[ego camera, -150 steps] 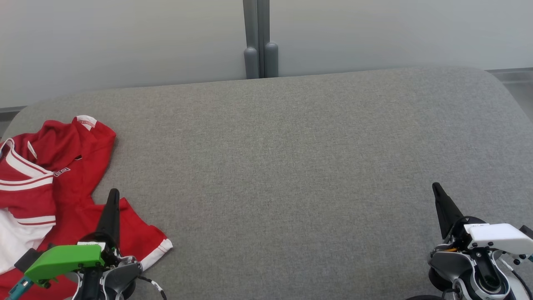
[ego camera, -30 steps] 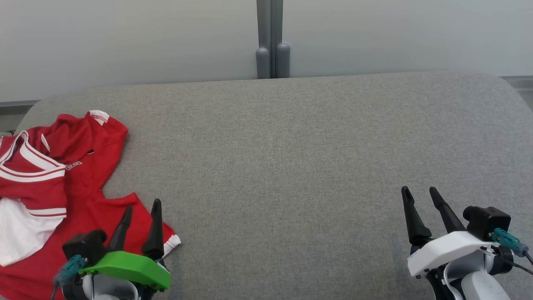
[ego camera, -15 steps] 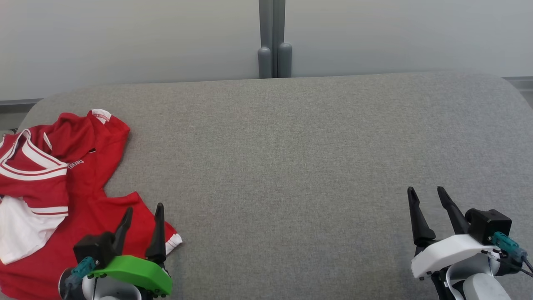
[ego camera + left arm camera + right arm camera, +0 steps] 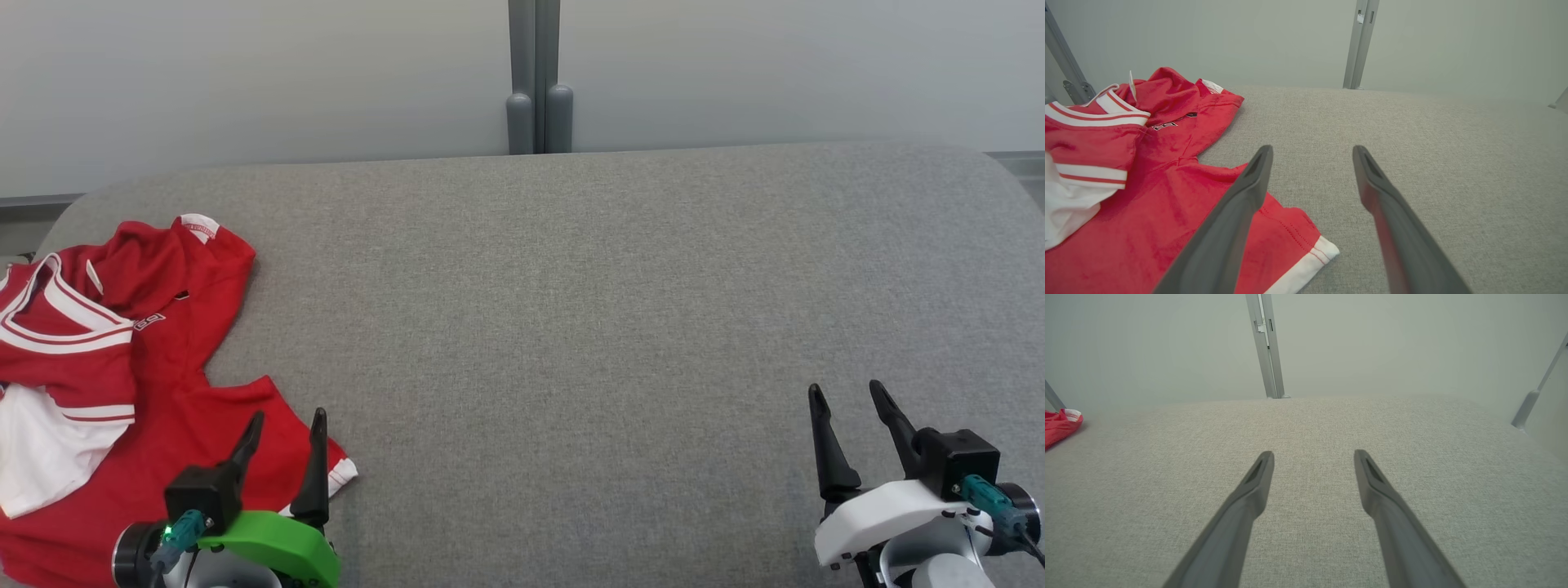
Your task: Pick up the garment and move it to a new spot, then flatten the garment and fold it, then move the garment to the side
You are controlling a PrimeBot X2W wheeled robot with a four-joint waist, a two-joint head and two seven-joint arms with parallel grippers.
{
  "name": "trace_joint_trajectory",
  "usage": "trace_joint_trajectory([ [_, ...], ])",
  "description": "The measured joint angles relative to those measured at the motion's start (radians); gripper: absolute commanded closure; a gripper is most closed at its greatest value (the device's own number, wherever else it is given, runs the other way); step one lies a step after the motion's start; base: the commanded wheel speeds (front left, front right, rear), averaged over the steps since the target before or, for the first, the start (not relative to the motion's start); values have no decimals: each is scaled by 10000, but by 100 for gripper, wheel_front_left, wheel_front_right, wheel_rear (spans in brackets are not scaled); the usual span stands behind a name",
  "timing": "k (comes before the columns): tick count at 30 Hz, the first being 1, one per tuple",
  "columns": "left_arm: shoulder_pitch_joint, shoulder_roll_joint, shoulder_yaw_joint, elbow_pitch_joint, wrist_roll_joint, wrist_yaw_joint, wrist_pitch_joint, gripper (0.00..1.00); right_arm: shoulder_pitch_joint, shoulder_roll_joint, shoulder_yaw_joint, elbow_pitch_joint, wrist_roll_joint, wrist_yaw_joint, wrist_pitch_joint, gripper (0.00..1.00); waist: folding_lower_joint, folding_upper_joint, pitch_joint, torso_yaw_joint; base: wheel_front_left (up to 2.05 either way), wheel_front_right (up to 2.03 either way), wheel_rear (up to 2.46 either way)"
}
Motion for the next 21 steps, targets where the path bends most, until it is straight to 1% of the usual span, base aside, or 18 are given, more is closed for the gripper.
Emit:
trace_joint_trajectory([
  [10, 57, -10, 15, 123, 771, -15, -182, 0, 114, -10, -27, 63, -734, 2, -186, 0, 0, 0, -38, -9, 0, 0, 0],
  [21, 103, -138, 278, 491, 1250, -88, -422, 0, 203, 29, -213, -44, -1402, 2, -414, 0, 0, 0, -42, 24, 0, 0, 0],
])
